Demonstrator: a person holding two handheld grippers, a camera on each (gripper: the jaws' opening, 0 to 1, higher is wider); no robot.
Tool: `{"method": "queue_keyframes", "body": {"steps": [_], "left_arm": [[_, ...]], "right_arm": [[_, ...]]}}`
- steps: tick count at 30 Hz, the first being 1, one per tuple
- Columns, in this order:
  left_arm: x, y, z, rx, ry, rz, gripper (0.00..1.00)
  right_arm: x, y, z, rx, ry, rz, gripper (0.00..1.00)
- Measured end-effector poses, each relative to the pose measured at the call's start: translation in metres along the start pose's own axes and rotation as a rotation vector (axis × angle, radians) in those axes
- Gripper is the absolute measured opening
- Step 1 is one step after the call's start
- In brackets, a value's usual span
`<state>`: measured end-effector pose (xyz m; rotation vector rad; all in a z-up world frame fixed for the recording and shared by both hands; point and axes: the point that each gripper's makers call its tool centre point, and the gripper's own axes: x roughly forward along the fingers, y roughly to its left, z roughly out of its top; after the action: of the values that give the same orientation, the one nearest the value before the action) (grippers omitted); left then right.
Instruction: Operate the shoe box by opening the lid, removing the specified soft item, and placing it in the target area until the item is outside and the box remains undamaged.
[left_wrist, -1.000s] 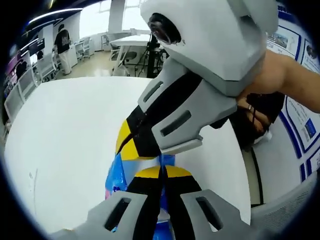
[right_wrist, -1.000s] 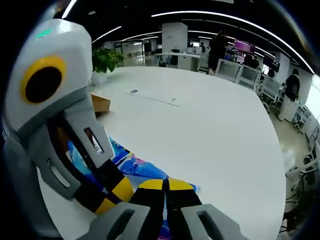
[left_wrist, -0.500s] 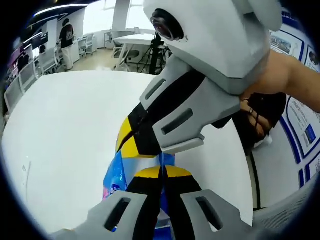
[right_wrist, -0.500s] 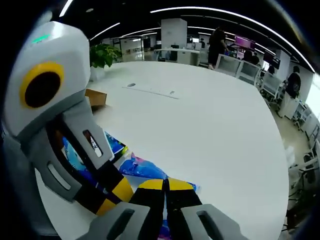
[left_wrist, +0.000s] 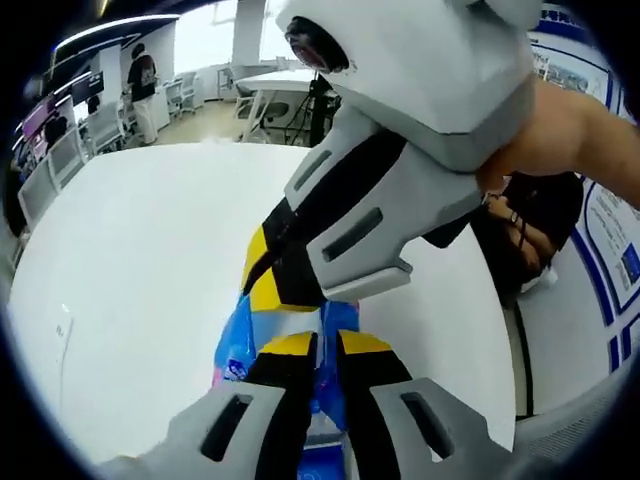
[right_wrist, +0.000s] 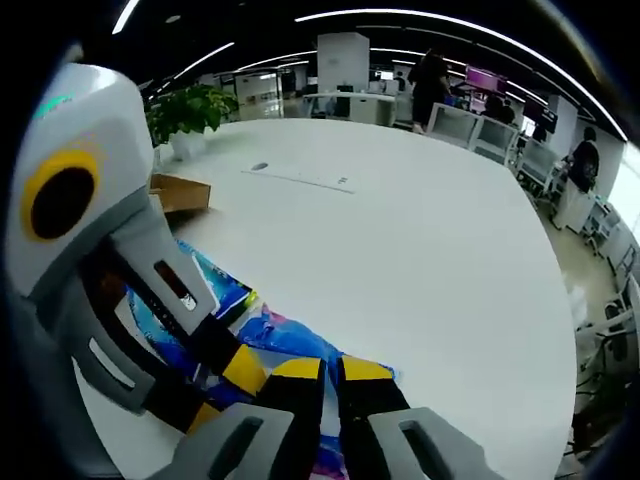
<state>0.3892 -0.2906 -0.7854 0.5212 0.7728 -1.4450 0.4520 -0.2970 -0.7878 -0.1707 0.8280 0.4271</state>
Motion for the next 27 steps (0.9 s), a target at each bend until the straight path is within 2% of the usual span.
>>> {"method": "queue_keyframes", "body": {"steps": [1, 4, 6, 9, 10, 16, 19, 22, 27], "left_arm": [[-0.001, -0.001, -0.001, 0.003, 0.008, -0.002, 0.16], [-0.010, -0.005, -0.004, 0.020, 0.013, 0.006, 0.16], [-0.015, -0.005, -0.002, 0.016, 0.000, 0.016, 0.18], [-0.027, -0.004, 0.000, 0.018, -0.024, 0.043, 0.25], [-0.021, 0.001, 0.002, 0.017, -0.023, 0.043, 0.27], [-0.048, 0.000, -0.003, -0.001, -0.041, 0.069, 0.29], [-0.063, 0.002, -0.006, -0.013, -0.065, 0.112, 0.37], [-0.075, -0.001, -0.009, -0.046, -0.086, 0.120, 0.43], [-0.100, -0.004, -0.016, -0.063, -0.129, 0.154, 0.48]], "right_arm": [[0.000, -0.001, 0.000, -0.005, 0.001, -0.005, 0.04], [-0.003, -0.001, 0.001, -0.020, 0.001, -0.010, 0.09], [-0.007, -0.001, 0.003, -0.023, -0.009, -0.017, 0.13], [-0.014, 0.003, 0.004, -0.030, -0.018, -0.012, 0.17], [-0.017, 0.005, 0.005, -0.032, -0.021, -0.010, 0.19], [-0.033, 0.008, 0.016, -0.018, -0.068, -0.011, 0.29], [-0.042, 0.018, 0.018, -0.028, -0.072, -0.004, 0.31], [-0.050, 0.029, 0.019, -0.054, -0.074, 0.012, 0.37], [-0.061, 0.042, 0.021, -0.088, -0.090, 0.029, 0.39]]}}
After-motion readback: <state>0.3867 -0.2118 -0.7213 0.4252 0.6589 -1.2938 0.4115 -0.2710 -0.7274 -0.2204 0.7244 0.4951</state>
